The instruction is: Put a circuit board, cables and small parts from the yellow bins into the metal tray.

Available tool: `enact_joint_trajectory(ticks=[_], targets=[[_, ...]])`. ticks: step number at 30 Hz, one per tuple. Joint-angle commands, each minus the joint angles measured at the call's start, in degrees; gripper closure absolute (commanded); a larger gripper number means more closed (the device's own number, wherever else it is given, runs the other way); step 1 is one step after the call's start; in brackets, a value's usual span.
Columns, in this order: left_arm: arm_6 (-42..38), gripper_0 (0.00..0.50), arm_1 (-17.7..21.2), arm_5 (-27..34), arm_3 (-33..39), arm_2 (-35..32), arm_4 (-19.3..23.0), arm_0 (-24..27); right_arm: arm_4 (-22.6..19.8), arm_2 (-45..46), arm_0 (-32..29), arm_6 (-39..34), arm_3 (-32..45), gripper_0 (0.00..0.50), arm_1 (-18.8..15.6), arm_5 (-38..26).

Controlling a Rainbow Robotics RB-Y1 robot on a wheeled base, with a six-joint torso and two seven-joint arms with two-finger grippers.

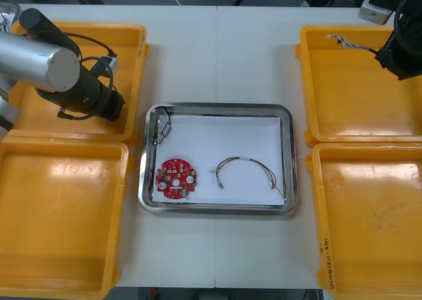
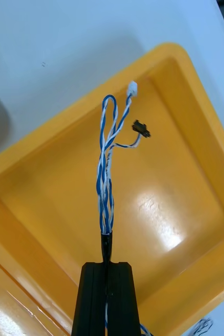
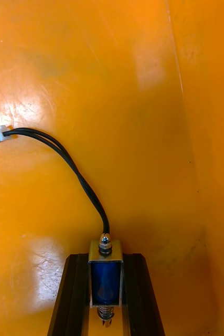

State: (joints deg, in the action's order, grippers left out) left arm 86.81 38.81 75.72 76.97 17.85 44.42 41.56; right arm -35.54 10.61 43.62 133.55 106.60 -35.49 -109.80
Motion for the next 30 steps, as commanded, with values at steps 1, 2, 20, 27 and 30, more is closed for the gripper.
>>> enact_joint_trajectory(ticks=[1, 2, 20, 27, 30], targets=[[-1.74, 0.5, 0.47, -0.57, 0.28, -0.28, 0.22, 2.04, -4.63, -4.72, -0.46, -0.66, 4.58, 0.5, -4.76, -0.2], [-1.74, 0.5, 0.56, -0.57, 0.37, -0.45, 0.22, 2.04, -5.16, -5.08, -0.55, -0.75, 4.84, 0.5, -4.94, -0.2], [-1.38, 0.5, 2.06, -0.48, 1.07, -8.45, 0.58, 2.04, -9.73, -19.75, 3.58, -3.39, 10.03, 0.5, -2.3, -0.2], [-2.09, 0.5, 2.32, 4.79, 5.03, -11.88, -0.65, 2.13, -6.65, -26.43, 7.1, -4.88, 7.22, 0.5, 2.88, -0.2], [-2.62, 0.5, 2.32, 7.52, 7.31, -12.84, -1.18, 2.04, -5.59, -28.45, 8.24, -5.41, 5.02, 0.5, 5.17, -0.2]])
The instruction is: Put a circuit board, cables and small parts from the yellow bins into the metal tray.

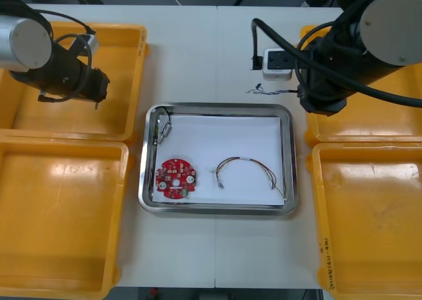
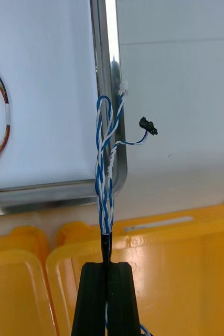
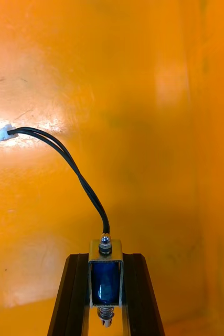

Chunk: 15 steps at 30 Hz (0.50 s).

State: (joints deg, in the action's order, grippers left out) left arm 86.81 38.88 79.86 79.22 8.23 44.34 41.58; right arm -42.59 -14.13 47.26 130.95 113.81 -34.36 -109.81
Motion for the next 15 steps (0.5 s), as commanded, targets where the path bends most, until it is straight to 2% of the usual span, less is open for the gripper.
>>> enact_joint_trajectory(ticks=[1, 15], targets=[[-2.7, 0.5, 2.26, 3.98, 5.5, -3.3, -1.19, 2.02, 1.72, -4.06, 4.68, -2.9, -2.63, 0.5, 4.39, -0.19], [-6.57, 0.5, 1.73, 18.22, 18.77, -6.82, -3.47, 1.67, 2.78, -12.94, 5.56, -3.69, -13.7, 0.5, 6.94, -0.19]])
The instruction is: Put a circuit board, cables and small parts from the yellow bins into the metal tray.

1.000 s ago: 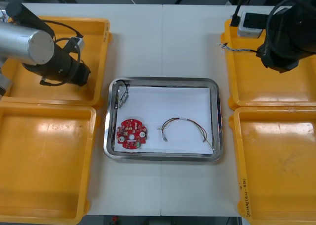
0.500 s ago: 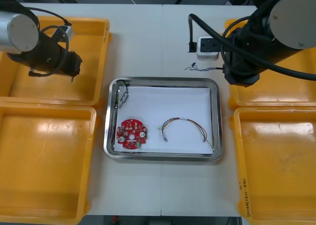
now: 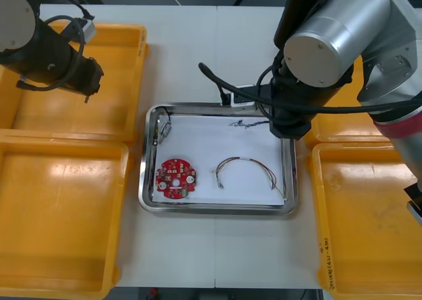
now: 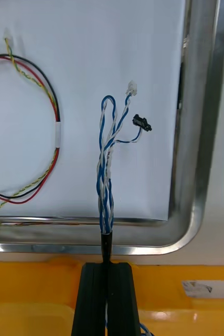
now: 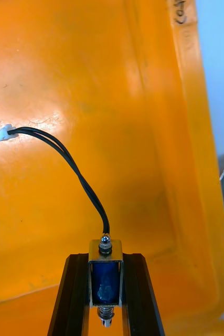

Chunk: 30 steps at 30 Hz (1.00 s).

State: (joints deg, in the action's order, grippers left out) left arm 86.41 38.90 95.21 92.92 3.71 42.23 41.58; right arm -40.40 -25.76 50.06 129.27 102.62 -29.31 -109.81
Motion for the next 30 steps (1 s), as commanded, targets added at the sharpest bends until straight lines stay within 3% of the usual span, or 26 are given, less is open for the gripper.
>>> enact_joint_trajectory(ticks=[1, 7, 17, 30], targets=[[-6.52, 0.499, 1.53, 3.75, 6.31, -2.57, -1.53, 1.4, 0.67, -1.4, 3.03, -2.01, -3.84, 0.5, 2.32, -0.19], [-7.92, 0.5, 1.09, 6.3, 11.4, -4.24, -1.8, -0.63, 1.55, -1.4, 3.38, -2.01, -8.14, 0.5, 4.26, 2.85], [-10.21, 0.5, 0.12, 10.43, 16.15, -5.2, -3.2, -1.33, 6.12, -7.64, 3.38, -2.8, -8.85, 0.5, 4.52, 8.65], [-12.85, 0.5, -0.94, 11.22, 18.08, -5.2, -3.82, -1.33, 5.86, -10.19, 3.38, -3.24, -14.38, 0.5, 5.93, 15.15]])
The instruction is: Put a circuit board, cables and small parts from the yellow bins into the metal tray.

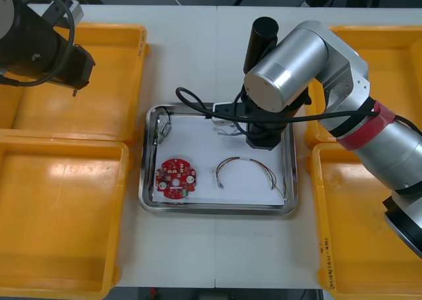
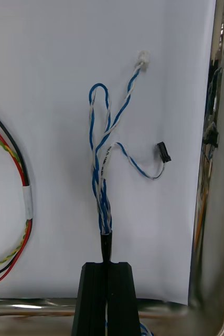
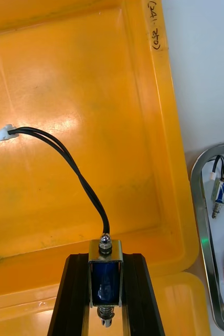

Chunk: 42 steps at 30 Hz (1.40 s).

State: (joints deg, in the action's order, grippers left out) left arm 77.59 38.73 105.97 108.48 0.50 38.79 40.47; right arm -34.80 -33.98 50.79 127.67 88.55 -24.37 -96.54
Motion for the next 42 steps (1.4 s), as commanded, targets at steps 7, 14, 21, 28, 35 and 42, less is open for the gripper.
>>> enact_joint_trajectory(ticks=[7, 14, 21, 28, 35, 42], targets=[[-4.73, 0.5, -0.67, 0.64, 2.78, -2.0, 0.06, -0.22, -0.1, -2.41, 2.65, -1.81, -3.12, 0.302, 1.0, 4.08], [-5.78, 0.5, -0.76, 0.64, 3.31, -2.0, 0.49, -0.22, 0.17, -2.41, 2.65, -2.25, -2.86, 0.0, 1.0, 3.2], [-6.75, 0.5, -0.76, 0.64, 4.1, -2.0, 1.29, -0.13, 0.69, -1.53, 2.82, -2.42, -0.49, 0.0, 1.0, 0.92], [-7.98, 0.5, -1.55, 0.73, 5.25, -2.0, 1.37, -0.13, 2.28, 0.4, 2.82, -3.21, 3.38, 0.0, 1.08, -4.88], [-9.65, 0.5, -1.64, 0.73, 6.39, -0.5, 1.02, -0.13, 2.54, 4.71, 2.56, -5.06, 7.42, 0.0, 1.08, -13.41], [-11.59, 0.5, -2.61, 0.73, 7.27, 0.02, 0.49, -0.13, 2.89, 10.16, 0.18, -13.67, 14.72, 0.0, 1.0, -13.46]])
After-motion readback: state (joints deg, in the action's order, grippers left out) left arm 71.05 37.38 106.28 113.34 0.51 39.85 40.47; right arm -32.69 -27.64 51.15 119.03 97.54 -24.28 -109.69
